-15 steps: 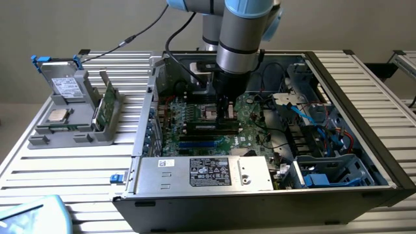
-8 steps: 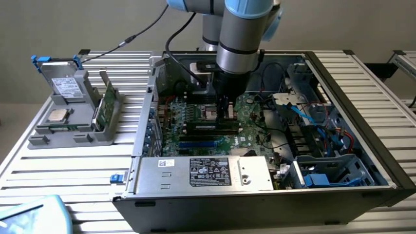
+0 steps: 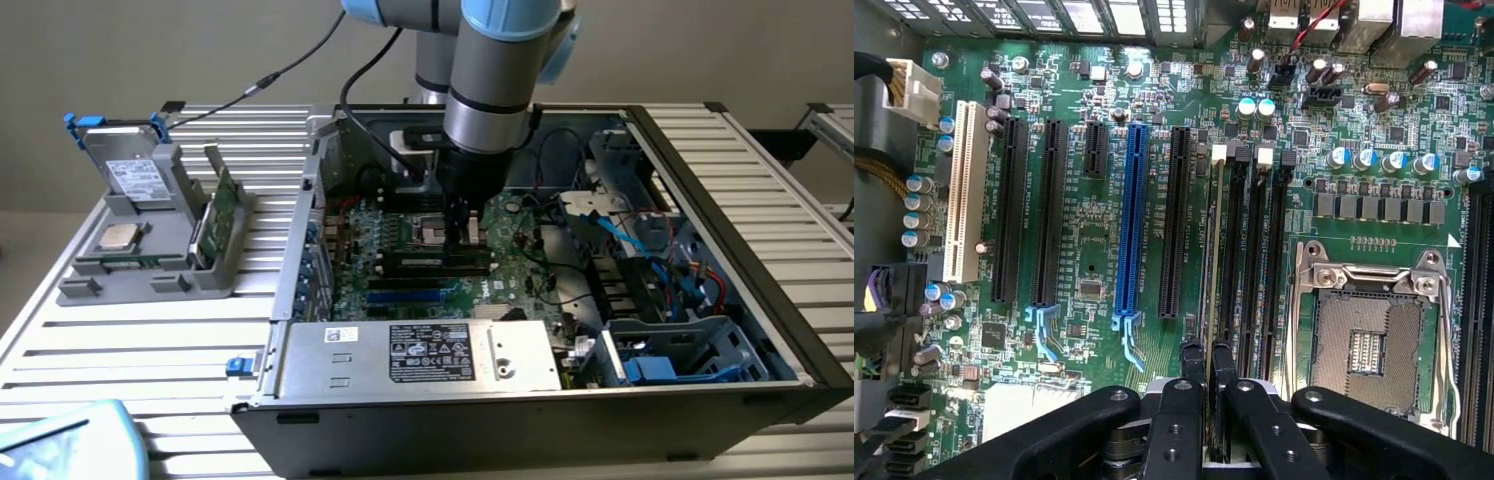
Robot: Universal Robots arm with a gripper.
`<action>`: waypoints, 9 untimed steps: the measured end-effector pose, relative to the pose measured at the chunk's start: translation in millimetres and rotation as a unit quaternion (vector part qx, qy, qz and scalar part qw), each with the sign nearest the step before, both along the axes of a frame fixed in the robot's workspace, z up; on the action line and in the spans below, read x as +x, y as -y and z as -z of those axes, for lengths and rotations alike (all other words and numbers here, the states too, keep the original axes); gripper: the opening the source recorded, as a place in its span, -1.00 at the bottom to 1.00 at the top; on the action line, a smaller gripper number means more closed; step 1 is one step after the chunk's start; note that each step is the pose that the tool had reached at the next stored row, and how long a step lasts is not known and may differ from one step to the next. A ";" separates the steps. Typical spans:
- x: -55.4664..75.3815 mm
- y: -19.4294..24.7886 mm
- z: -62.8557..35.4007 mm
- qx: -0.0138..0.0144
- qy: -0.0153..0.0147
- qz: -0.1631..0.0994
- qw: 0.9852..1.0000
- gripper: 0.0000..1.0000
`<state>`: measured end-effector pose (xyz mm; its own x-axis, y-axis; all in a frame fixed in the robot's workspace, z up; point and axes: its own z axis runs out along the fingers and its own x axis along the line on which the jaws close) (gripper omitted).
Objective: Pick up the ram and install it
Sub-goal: 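Insert the ram into the slot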
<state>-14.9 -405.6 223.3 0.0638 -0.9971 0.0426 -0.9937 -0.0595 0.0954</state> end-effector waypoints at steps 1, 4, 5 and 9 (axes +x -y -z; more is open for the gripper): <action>0.0 0.0 0.2 0.000 0.000 0.000 1.000 -0.72; 0.0 0.0 0.6 0.000 0.000 0.000 1.000 -0.72; 0.0 0.0 0.7 0.000 0.000 0.000 1.000 -0.72; 0.0 -0.1 1.0 0.000 0.000 0.002 1.000 -0.72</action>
